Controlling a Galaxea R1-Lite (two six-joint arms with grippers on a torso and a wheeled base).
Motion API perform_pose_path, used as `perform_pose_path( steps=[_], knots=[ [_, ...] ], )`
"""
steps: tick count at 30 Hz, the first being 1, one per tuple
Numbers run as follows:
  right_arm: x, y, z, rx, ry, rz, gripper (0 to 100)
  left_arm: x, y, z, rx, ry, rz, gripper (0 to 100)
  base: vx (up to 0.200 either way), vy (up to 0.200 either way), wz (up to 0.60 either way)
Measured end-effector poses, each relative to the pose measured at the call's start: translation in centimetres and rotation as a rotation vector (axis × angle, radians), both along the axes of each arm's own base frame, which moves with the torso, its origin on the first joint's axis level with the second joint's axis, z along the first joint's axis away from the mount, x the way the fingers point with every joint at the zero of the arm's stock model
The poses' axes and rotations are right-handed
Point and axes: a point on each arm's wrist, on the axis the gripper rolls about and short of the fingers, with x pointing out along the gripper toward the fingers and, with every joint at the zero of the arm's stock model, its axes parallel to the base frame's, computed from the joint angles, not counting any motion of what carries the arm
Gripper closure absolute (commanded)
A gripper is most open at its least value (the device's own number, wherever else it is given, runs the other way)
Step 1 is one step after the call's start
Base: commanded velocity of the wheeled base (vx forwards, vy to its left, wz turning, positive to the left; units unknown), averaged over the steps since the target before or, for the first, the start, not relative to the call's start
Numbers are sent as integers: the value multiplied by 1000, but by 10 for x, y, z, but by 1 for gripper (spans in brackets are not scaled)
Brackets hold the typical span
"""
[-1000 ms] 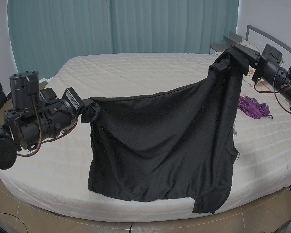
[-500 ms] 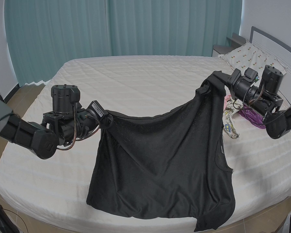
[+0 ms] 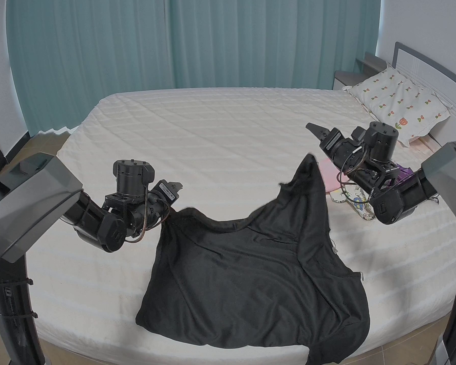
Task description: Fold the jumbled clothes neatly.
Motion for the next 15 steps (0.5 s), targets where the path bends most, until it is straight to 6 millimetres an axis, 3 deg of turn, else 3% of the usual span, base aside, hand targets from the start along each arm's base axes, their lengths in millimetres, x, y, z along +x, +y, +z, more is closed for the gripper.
perform_pose_path(
  steps=[8,15],
  knots=[
    [30,-7,-38,-61,44,-151,0,26,6,-23,29,-1,93,0,0,0,0],
    [25,-24,-67,-102,152,-171,0,26,22,-31,40,32,122,0,0,0,0]
  ],
)
